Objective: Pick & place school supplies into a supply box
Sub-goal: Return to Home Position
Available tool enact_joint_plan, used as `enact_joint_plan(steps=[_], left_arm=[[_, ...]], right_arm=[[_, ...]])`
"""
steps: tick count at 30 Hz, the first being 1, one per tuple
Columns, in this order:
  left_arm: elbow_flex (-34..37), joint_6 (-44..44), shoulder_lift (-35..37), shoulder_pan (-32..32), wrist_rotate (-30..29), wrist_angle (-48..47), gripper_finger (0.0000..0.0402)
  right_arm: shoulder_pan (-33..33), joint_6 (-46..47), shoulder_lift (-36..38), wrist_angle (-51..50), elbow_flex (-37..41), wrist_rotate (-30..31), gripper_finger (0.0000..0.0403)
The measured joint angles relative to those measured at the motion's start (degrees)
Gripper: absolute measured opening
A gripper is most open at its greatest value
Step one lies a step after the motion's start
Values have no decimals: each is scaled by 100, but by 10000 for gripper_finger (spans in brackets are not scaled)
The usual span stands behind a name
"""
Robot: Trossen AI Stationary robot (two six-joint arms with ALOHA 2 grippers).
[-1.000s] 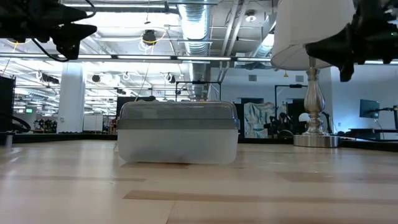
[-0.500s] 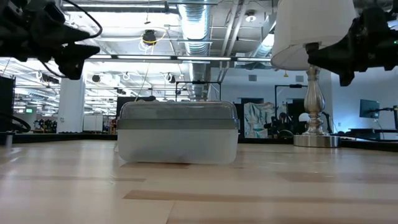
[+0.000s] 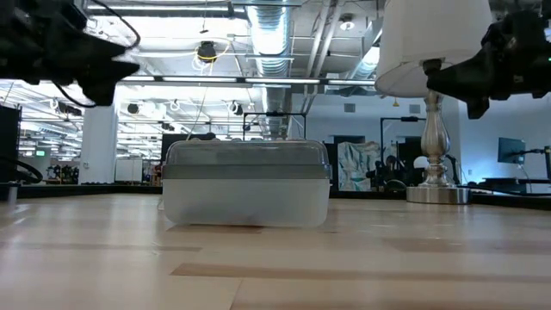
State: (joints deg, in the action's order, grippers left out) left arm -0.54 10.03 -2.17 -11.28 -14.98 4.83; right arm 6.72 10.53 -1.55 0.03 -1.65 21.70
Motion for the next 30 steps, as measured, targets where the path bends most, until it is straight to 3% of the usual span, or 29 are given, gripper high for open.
enact_joint_plan(steps=[3, 9, 14, 30], left_arm=[[0, -640, -2, -5, 517, 212, 174], [2, -1003, 0, 8, 469, -41, 174], [7, -968, -7, 8, 572, -132, 174], [13, -796, -7, 12, 567, -132, 174]], right_arm=[[0, -249, -7, -24, -2, -296, 66], [2, -830, -39, -89, -2, -951, 66], [2, -411, -39, -91, -2, -982, 66], [2, -405, -37, -89, 0, -973, 66]])
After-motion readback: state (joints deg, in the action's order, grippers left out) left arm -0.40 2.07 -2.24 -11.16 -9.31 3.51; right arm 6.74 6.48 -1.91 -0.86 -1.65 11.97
